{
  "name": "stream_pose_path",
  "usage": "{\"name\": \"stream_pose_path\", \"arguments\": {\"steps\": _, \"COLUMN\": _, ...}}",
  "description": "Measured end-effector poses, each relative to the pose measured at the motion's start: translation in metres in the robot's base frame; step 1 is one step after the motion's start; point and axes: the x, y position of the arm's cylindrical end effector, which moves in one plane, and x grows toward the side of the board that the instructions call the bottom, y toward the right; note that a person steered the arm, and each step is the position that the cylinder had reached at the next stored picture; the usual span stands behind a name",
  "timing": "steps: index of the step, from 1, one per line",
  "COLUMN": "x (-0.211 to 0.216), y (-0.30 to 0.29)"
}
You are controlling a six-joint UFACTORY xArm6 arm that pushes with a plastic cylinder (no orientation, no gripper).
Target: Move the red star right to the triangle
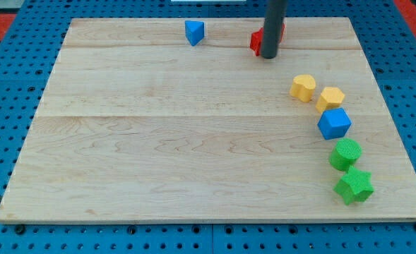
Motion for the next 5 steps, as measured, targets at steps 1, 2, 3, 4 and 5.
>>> {"name": "stream_pose_path", "arguments": {"steps": 1, "x": -0.001, "y": 0.032}}
{"name": "stream_pose_path", "arguments": {"steps": 2, "x": -0.001, "y": 0.033}}
{"name": "stream_pose_path", "arguments": {"steps": 3, "x": -0.019, "y": 0.015}}
{"name": "stream_pose_path", "arguments": {"steps": 4, "x": -0.023, "y": -0.01}}
{"name": "stream_pose_path", "arguments": {"steps": 5, "x": -0.024, "y": -0.067}}
